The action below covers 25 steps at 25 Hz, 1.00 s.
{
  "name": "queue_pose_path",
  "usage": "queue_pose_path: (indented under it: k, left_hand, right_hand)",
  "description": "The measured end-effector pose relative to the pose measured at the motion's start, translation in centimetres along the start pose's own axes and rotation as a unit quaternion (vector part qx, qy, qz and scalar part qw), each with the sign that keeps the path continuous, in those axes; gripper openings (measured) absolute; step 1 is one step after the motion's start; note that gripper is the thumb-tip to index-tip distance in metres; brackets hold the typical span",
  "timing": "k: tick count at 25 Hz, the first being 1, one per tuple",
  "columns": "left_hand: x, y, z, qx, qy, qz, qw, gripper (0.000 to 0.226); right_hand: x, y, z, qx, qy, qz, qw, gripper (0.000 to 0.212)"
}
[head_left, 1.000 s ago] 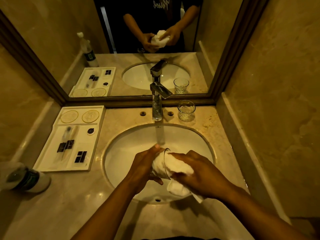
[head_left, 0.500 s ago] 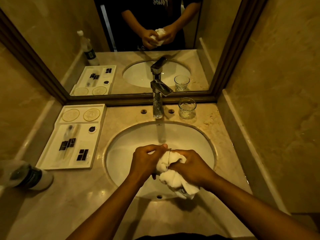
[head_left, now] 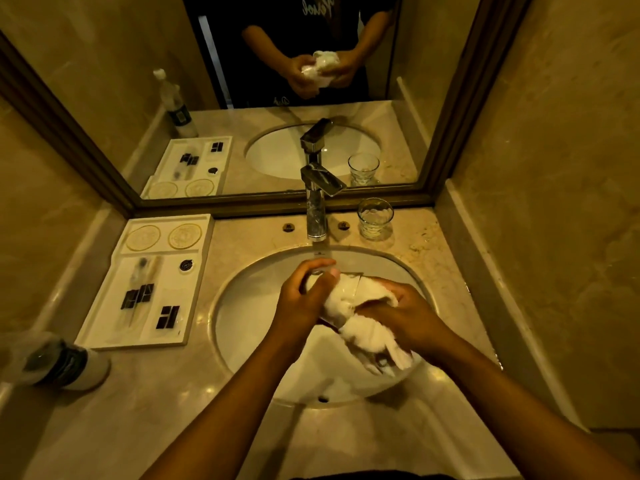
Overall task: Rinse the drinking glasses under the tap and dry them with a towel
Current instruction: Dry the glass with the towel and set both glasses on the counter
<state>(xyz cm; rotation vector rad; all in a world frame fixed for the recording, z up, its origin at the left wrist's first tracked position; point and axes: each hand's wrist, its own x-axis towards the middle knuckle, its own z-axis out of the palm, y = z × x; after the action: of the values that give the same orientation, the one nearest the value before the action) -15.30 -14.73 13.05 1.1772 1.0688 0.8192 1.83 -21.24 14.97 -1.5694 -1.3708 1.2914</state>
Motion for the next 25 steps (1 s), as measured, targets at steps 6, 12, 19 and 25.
queue_pose_path:
  k: [6,12,19,25]
  left_hand:
    - [-0.3,-0.4,-0.5,-0.026,-0.060,-0.317,0.946,0.044]
    - [-0.7,-1.9,-0.6,0.001,0.035,-0.256,0.966,0.043]
    - [-1.4,-0.9,-0.6,0.007,0.061,-0.197,0.978,0.041]
    - [-1.6,0.8,-0.9,0.054,0.023,-0.084,0.995,0.035]
  right_hand:
    - [1.2,2.2,-1.9,-0.507,-0.054,-0.302,0.806,0.057]
    - [-0.4,2.0,1.2,-0.264,-0.011,-0.206,0.942,0.048]
    - [-1.0,0.8,2.3,-0.022,0.008,-0.035,0.999,0.023]
    - [-2.1,-1.5,1.5,0.175,0.000,0.097,0.980,0.013]
